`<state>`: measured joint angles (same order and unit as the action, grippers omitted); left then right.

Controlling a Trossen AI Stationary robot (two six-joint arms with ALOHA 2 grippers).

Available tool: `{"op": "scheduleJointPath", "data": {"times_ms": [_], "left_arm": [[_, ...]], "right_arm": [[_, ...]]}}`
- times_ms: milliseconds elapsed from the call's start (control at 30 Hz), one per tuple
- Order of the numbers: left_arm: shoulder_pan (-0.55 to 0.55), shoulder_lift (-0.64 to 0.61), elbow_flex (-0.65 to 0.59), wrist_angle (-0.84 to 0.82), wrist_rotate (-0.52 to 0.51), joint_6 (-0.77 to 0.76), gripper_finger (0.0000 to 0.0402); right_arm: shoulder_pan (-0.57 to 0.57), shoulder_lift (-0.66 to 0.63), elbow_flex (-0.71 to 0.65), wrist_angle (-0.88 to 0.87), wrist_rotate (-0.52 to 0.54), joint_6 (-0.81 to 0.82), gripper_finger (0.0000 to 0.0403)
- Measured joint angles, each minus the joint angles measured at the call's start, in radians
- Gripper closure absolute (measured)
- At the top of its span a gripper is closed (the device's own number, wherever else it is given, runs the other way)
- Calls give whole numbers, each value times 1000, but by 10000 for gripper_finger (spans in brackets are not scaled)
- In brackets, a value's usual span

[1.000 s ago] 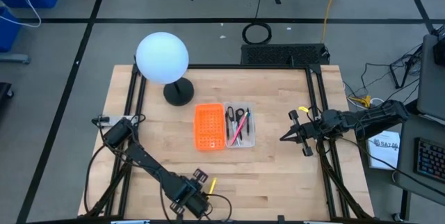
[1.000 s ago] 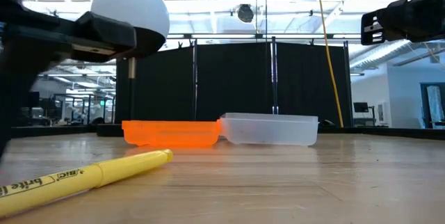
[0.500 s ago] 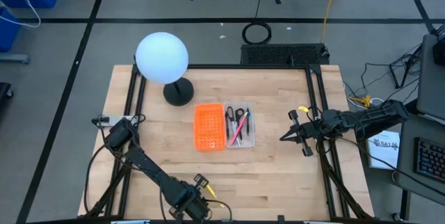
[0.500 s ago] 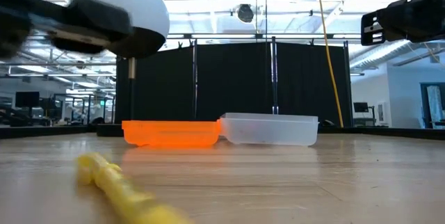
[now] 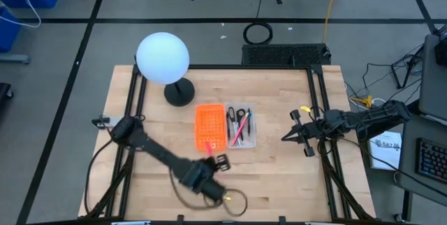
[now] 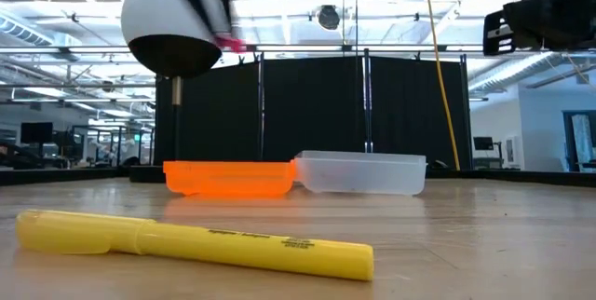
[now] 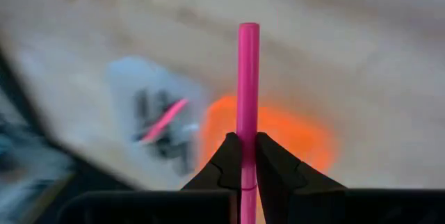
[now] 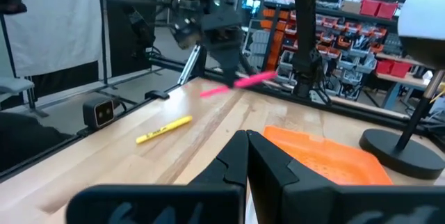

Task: Pick & place school supplies into a supply box
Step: Put the pink pen into the orange supply box

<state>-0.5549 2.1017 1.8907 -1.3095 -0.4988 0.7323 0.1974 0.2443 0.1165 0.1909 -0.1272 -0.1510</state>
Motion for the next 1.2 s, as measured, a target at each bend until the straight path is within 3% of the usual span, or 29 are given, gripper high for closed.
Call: {"op": "scheduleJointPath", "data": {"times_ms": [67, 267, 433, 667, 867, 1200], "left_arm": [[49, 0, 1, 31, -53, 139, 378], [182, 0, -13, 129, -84, 490, 378], [275, 0, -28, 279, 56, 688, 378], [384, 0, -30, 418, 212, 846, 378], [435, -1, -51, 469, 360, 867, 378], [541, -1, -285, 692, 389, 972, 378]], "right_arm": [[0, 0, 0, 13, 0, 1, 403], [0, 0, 0, 21, 0, 4, 403], [0, 0, 0, 27, 0, 6, 403], [0, 0, 0, 22, 0, 4, 403], [0, 0, 0, 44, -3, 8, 403], [0, 0, 0, 81, -4, 1, 403]]}}
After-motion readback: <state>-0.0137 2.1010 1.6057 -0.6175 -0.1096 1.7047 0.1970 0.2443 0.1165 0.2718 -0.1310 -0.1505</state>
